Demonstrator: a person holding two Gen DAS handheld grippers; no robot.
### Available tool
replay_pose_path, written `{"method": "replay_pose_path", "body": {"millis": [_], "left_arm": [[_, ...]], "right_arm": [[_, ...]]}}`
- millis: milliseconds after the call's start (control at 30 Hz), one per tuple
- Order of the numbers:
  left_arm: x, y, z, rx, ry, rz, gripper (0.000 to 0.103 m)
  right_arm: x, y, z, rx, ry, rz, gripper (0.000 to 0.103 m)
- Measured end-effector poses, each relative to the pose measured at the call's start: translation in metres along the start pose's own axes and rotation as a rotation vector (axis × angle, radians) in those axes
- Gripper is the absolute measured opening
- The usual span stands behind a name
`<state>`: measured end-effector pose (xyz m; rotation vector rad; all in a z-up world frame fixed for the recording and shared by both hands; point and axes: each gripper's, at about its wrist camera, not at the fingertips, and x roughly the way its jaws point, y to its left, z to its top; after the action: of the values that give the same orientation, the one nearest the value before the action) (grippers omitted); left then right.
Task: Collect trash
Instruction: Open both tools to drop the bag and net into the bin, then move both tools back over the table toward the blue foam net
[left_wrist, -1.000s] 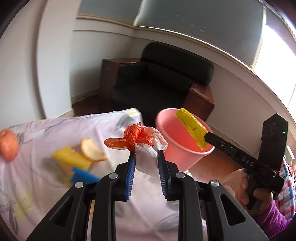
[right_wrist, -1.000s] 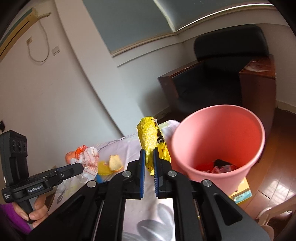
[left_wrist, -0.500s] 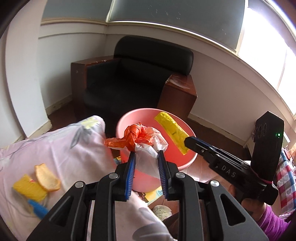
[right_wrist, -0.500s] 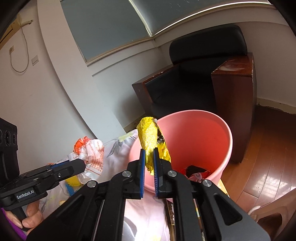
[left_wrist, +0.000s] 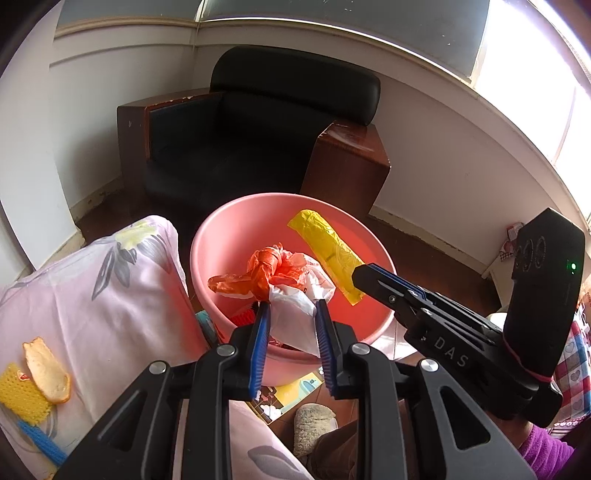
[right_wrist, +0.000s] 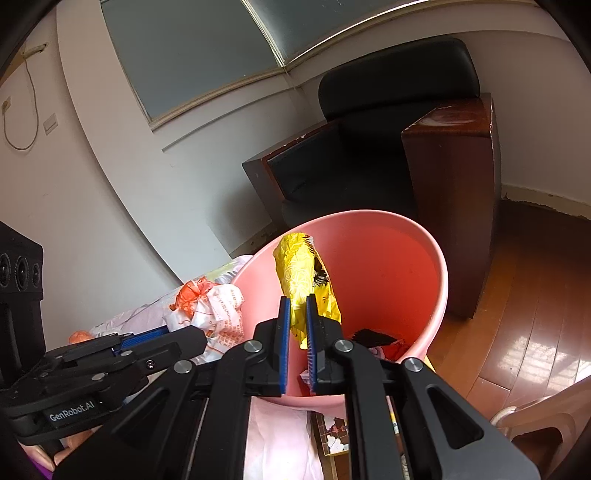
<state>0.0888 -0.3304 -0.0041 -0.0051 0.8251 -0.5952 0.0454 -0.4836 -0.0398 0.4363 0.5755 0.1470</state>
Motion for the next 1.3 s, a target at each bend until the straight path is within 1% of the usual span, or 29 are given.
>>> {"method": "replay_pose_path", "body": {"millis": [100,133,167,233,300,367,433,567,667,833,967,1167,1300], "left_arm": [[0.004,0.002,0.002,-0.009,-0.005,0.003,0.032],[0.004,0.002,0.002,-0.006,-0.007,0.003,0.039],[0.003,0.003,0.002,-0.001,-0.012,0.005,0.043],[0.002,0.003,0.003,0.003,-0.015,0.006,0.045],[-0.002,0.004,0.003,0.001,-0.019,0.005,0.046],[-0.007,0.007,0.002,-0.006,-0.022,0.006,0.047],[-0.012,0.009,0.000,-0.010,-0.025,0.005,0.048],[-0.030,0.014,-0.009,-0.011,-0.029,0.015,0.049],[-0.049,0.020,-0.021,-0.007,-0.032,0.031,0.049],[-0.087,0.036,-0.052,-0.006,-0.037,0.093,0.049],[-0.116,0.057,-0.080,-0.048,-0.028,0.148,0.049],[-0.164,0.105,-0.124,-0.166,-0.034,0.258,0.049],[-0.184,0.135,-0.147,-0.254,-0.040,0.312,0.049]], "right_arm": [[0.003,-0.001,-0.001,-0.002,0.001,-0.015,0.009],[0.004,-0.002,-0.001,-0.002,0.004,-0.019,0.009],[0.005,-0.002,-0.001,-0.002,0.007,-0.025,0.009],[0.007,-0.001,-0.001,-0.002,0.016,-0.038,0.009],[0.008,0.001,-0.002,-0.002,0.023,-0.043,0.014],[0.007,0.003,-0.002,-0.006,0.023,-0.048,0.027],[0.007,0.004,-0.002,-0.008,0.018,-0.049,0.031],[0.002,0.006,-0.004,-0.009,0.019,-0.047,0.032],[-0.006,0.017,-0.008,-0.028,0.018,-0.028,0.032],[-0.019,0.038,-0.021,-0.053,0.032,0.017,0.032],[-0.027,0.057,-0.036,-0.072,0.066,0.058,0.032],[-0.029,0.091,-0.053,-0.126,0.120,0.125,0.032],[-0.025,0.115,-0.061,-0.163,0.158,0.172,0.032]]}}
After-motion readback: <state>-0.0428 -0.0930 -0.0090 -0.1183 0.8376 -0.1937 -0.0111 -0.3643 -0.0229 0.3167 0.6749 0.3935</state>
